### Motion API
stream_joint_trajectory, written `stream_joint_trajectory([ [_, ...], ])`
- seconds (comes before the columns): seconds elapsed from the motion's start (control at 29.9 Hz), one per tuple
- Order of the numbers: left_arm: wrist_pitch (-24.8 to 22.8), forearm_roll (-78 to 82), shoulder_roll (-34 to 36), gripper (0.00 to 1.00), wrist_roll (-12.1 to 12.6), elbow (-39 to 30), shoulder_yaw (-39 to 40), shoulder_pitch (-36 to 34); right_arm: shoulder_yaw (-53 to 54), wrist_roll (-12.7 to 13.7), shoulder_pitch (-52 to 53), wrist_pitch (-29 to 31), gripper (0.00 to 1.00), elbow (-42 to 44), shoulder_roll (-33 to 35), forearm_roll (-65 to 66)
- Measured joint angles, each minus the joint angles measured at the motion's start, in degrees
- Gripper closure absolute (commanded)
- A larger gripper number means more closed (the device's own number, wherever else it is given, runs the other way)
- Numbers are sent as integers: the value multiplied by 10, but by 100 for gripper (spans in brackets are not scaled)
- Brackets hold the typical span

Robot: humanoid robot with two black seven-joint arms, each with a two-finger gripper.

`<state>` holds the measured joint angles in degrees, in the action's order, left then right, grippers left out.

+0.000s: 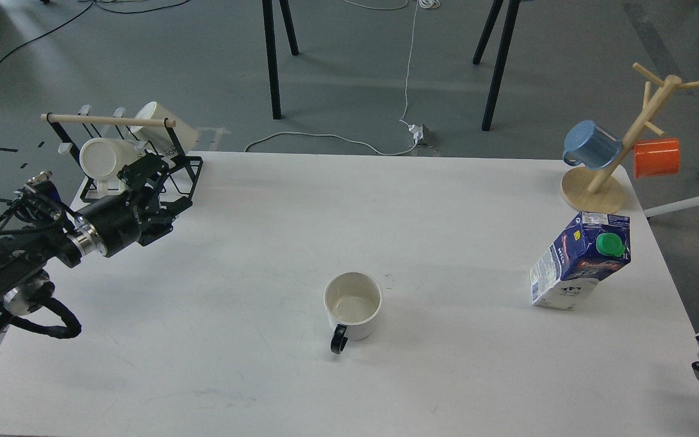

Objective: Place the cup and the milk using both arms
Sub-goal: 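Retract the left gripper and bring the right gripper toward the milk carton, then grasp the blue-and-white milk carton with the right gripper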

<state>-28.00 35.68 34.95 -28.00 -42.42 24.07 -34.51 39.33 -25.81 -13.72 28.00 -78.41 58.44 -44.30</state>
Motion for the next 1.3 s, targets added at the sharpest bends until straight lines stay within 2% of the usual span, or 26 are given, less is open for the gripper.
stream_joint_trajectory([
  [0.2, 0, 0, 0, 1, 0, 1, -1, 10, 4, -4, 7, 0, 0, -31, -63, 51],
  [0.4, 0, 0, -16, 1, 0, 1, -1, 24, 9, -5, 25, 0, 0, -18, -147, 90],
  [0.74, 0, 0, -18, 1, 0, 1, -1, 37, 12, -10, 57, 0, 0, -1, -228, 95],
  [1.3, 0, -1, -38, 1, 0, 2, 0, 56, 23, -16, 100, 0, 1, 31, -264, 89],
])
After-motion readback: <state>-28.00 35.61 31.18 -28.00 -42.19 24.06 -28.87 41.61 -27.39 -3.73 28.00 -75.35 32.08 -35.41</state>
